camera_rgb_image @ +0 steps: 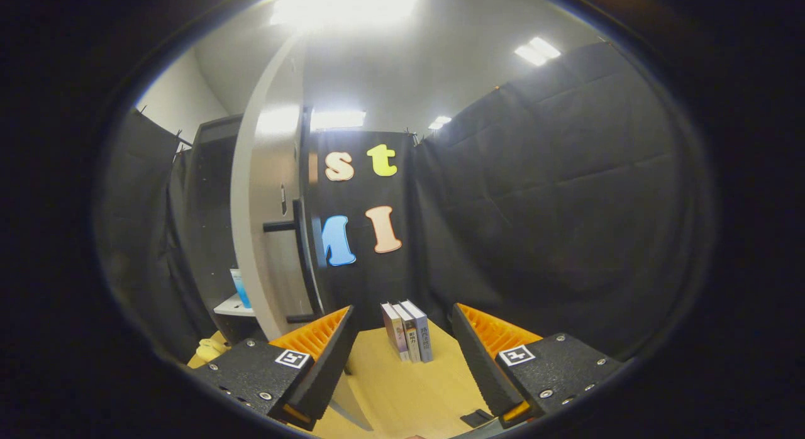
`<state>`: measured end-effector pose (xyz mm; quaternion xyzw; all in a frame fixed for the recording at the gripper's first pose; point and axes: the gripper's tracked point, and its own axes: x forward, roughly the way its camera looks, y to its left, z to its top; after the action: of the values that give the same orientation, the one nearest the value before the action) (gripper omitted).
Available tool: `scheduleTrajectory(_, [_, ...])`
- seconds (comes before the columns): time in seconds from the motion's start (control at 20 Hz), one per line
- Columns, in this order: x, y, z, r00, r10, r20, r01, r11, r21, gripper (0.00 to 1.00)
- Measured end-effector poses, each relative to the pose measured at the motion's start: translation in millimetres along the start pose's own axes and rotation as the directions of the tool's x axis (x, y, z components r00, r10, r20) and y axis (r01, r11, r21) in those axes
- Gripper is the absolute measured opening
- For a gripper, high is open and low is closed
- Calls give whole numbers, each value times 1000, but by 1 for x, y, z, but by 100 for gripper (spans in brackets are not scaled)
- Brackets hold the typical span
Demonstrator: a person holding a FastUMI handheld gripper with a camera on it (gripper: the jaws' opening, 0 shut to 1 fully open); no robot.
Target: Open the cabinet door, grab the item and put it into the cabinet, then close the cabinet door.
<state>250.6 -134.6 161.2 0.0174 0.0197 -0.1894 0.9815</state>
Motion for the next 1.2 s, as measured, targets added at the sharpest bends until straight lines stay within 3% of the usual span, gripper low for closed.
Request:
scheduleTrajectory(0.25, [24,11,8,1000,7,-16,-7,1000,5,94])
scheduleTrajectory(0.75, [15,36,5,1000,2,-1,-2,998,-63,92])
scheduleTrajectory(1.2, [-4,99,-3,990,137,-13,-138,989,-53,92])
